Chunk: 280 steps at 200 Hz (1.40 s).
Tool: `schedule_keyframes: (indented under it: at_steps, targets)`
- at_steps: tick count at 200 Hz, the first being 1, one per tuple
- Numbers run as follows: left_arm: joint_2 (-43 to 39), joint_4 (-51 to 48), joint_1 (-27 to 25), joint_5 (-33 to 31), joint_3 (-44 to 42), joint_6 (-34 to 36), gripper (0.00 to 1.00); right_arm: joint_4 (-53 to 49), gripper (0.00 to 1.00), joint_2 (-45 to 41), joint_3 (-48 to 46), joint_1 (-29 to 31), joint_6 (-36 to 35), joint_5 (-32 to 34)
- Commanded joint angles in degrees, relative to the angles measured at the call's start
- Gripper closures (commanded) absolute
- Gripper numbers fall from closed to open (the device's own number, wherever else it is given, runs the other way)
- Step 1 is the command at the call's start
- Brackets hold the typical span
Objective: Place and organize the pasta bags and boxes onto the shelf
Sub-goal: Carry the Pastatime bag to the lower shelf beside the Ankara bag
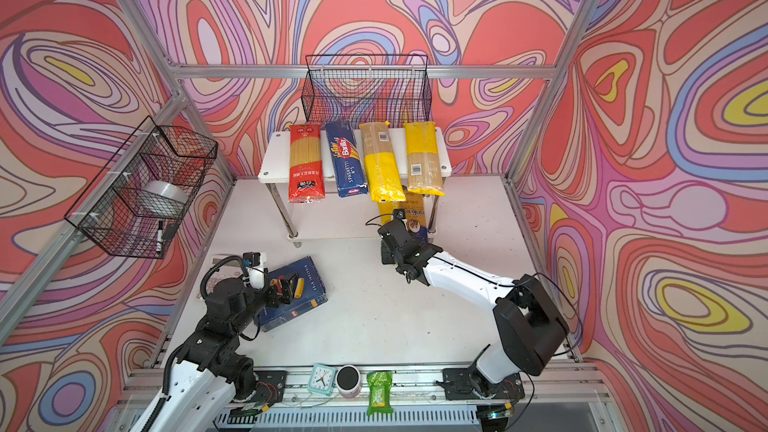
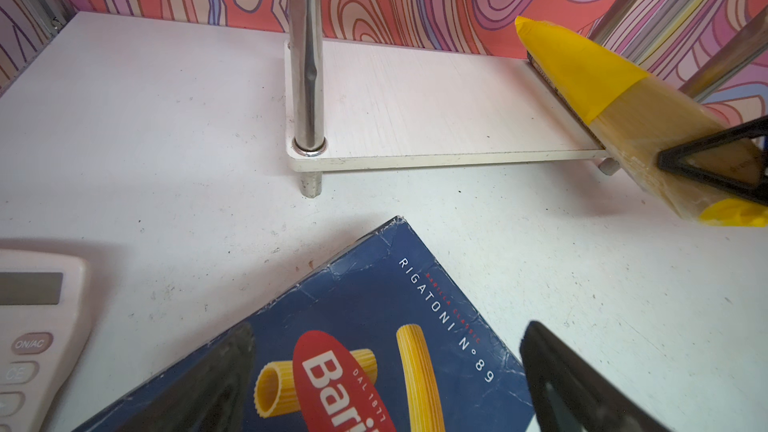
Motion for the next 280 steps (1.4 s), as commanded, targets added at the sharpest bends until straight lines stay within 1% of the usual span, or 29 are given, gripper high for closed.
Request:
schedule_keyframes:
  at_steps: [1,17,51,87,149,163,199,218,231,250,270,280]
  targets:
    - [0.1,-0.1,0.4,-0.2,0.1,0.7,0.0,9.0,1.0,0.3,4.1,-1.2,-0.3,-0.6]
    - [0.0,-0.1,0.4,-0.1,0.1,0.7,0.0,9.6,1.0,1.3,4.9,-1.5,-0.4,-1.0]
    - [-0.4,-0.2,0.4,-0.2,0.0,0.6,0.0,10.6,1.0,3.6,6.2,-1.8,-1.4,1.0]
    - [-0.1,-0.1,0.4,-0.2,0.2,0.6,0.0,10.8,1.0,6.8,8.2,-2.5,-1.5,1.3]
    - [-0.5,-0.3,0.4,-0.3,0.0,0.6,0.0,11.4,1.0,8.3,7.2,-4.8,0.3,0.9]
    - [-0.3,-0.2,0.4,-0.3,0.0,0.6,0.0,12.1,1.0,8.6,7.2,-5.3,-0.1,-0.4]
    - [0.2,-0.1,0.4,-0.3,0.2,0.6,0.0,11.1,1.0,10.4,8.9,-6.0,-0.6,-0.6]
    - [-0.3,-0.3,0.4,-0.7,0.1,0.5,0.0,11.2,0.93,10.9,8.9,-6.1,-0.5,-0.5]
    - [-0.7,-0.5,0.4,-0.9,0.0,0.4,0.0,11.1,0.82,11.0,8.9,-6.1,-0.6,-0.6]
    - [-1.3,-0.6,0.4,-1.2,-0.1,0.4,0.0,11.1,0.71,10.4,8.7,-6.1,-0.5,-0.6]
    - [-1.5,-0.9,0.4,-2.3,-0.1,-0.1,0.0,11.2,0.68,9.3,8.0,-6.1,-0.4,-0.6]
    - [-1.7,-1.2,0.4,-3.4,-0.1,-0.5,0.0,11.1,0.64,8.6,7.6,-6.1,-0.4,-0.7]
